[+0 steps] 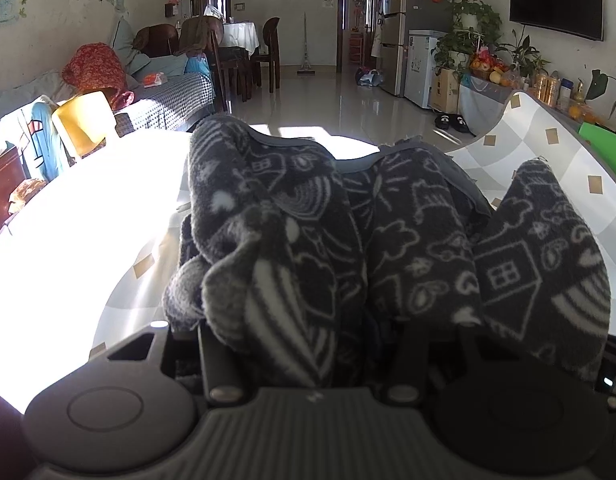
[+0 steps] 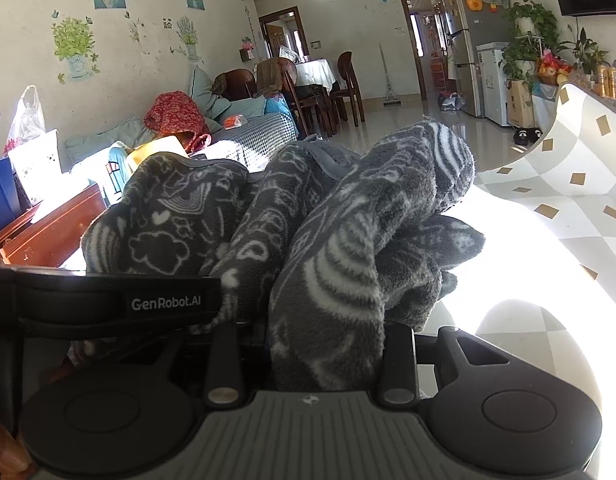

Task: Fold clothes

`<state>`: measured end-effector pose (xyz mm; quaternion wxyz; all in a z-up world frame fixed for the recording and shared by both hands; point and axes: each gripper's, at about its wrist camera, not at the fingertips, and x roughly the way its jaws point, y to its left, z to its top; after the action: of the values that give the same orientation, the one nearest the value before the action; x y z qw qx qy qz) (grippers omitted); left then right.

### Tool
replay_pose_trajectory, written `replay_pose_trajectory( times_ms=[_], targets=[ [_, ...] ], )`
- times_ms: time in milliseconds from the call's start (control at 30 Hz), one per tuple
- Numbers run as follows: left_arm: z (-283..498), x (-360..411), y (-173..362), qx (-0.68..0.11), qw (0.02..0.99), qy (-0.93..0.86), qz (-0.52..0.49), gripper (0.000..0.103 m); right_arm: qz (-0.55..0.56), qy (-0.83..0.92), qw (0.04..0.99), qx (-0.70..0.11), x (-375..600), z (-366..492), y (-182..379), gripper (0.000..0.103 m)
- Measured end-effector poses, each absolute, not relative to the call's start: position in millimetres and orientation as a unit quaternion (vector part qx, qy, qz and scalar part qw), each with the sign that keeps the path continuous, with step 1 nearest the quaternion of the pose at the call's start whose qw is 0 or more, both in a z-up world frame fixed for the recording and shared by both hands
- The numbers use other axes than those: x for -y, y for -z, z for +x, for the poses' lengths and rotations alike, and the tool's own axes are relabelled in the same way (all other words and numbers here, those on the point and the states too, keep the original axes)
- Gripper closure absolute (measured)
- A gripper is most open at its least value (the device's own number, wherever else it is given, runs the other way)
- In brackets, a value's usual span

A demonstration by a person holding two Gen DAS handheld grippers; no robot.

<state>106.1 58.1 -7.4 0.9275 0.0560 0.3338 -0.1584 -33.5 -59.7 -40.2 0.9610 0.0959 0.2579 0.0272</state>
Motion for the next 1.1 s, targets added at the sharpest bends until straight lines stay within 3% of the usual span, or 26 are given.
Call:
replay_pose_trajectory(
  times_ms=[700,800,867,967,1100],
  targets=[
    [171.4,-44.2,29.3,-0.346,0.927,0.136,0.043,0.058,0.068,-0.005,0.959,-0.277,51.4,28.1,44.2,0.068],
    [183.2,-43.0,39.1,-0.349,0.928,0.120,0.047,0.047,0.041,0.026,0.959,-0.278,45.5,35.0,51.9,0.060],
    [190.2,-43.9,48.6,-0.349,0.931,0.088,0.055,0.030,0.019,0.063,0.956,-0.287,46.7,38.9,59.1,0.051],
    [199.3,-52.4,56.9,-0.354,0.932,0.048,0.055,0.015,0.020,0.121,0.944,-0.305,57.8,41.9,68.1,0.049],
    [205.3,-60.9,65.6,-0.363,0.930,0.025,0.049,0.015,0.042,0.135,0.950,-0.279,65.8,35.1,63.0,0.048]
  ],
)
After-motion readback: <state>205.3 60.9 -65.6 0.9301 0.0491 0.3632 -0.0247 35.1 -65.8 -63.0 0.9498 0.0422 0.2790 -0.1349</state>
